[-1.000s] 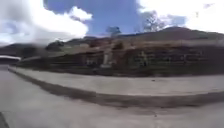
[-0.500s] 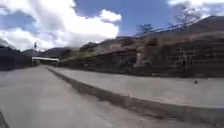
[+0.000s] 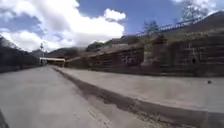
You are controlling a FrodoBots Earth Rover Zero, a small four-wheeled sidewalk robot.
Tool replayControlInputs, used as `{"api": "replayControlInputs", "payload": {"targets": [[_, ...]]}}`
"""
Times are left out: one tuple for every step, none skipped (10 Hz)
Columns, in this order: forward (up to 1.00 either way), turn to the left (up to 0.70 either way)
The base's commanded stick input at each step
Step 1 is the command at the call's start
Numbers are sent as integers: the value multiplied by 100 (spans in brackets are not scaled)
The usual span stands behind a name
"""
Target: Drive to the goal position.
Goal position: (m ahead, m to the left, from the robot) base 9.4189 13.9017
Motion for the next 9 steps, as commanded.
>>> {"api": "replayControlInputs", "payload": {"targets": [[0,45],[0,45],[0,45],[0,45],[0,45],[0,45],[0,45],[0,45],[0,45]]}}
